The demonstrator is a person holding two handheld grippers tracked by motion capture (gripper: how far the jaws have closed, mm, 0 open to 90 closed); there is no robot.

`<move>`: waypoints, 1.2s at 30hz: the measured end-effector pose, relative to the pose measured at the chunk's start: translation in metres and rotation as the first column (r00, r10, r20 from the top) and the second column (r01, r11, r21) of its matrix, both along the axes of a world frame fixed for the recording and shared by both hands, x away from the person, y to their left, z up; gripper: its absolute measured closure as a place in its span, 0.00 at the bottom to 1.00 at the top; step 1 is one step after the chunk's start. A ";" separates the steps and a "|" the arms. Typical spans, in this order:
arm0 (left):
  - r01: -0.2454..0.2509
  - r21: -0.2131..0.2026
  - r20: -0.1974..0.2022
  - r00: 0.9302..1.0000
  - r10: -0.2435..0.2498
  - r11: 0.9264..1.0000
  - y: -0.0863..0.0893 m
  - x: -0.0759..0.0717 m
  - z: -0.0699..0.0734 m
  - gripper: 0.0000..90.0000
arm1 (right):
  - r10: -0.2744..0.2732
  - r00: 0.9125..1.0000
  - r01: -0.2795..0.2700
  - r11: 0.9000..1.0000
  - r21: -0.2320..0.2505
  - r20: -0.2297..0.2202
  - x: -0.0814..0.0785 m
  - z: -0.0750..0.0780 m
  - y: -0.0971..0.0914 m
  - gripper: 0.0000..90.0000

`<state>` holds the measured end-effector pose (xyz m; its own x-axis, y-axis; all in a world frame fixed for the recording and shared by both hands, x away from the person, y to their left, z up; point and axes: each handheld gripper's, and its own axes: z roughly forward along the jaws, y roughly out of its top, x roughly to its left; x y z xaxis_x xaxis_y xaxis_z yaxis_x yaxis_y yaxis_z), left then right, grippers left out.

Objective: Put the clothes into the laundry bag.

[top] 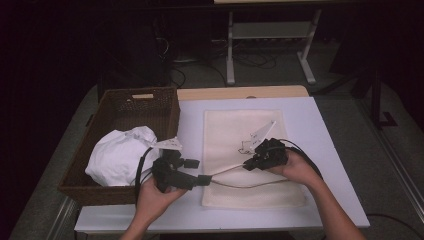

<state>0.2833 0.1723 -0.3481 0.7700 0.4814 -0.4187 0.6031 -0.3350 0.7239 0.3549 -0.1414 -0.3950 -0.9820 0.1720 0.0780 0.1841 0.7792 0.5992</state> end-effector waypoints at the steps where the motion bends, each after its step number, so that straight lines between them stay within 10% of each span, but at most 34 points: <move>1: -0.012 0.002 -0.006 1.000 0.012 1.000 0.008 0.004 0.006 0.17 | -0.003 1.000 0.003 1.000 0.000 0.000 0.001 0.001 0.000 0.94; 20: -0.159 0.139 0.048 0.987 0.154 0.977 0.075 0.025 0.043 0.18 | -0.020 1.000 0.020 1.000 0.004 0.010 0.005 0.006 -0.003 0.94; 28: -0.247 0.204 0.081 0.968 0.236 0.947 0.119 0.035 0.048 0.17 | -0.024 1.000 0.024 1.000 0.011 -0.003 0.006 0.006 -0.005 0.94; 30: -0.280 0.261 0.100 0.960 0.262 0.924 0.134 0.038 0.047 0.17 | -0.022 1.000 0.022 1.000 0.014 -0.001 0.007 0.006 -0.005 0.94; 36: -0.315 0.311 0.099 0.949 0.299 0.897 0.157 0.043 0.041 0.17 | -0.024 1.000 0.024 1.000 0.017 -0.005 0.008 0.006 -0.006 0.94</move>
<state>0.3263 0.3290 -0.3072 0.5778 0.7984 -0.1697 0.6807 -0.3566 0.6399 0.3633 -0.1471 -0.3895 -0.9772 0.1940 0.0857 0.2054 0.7643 0.6113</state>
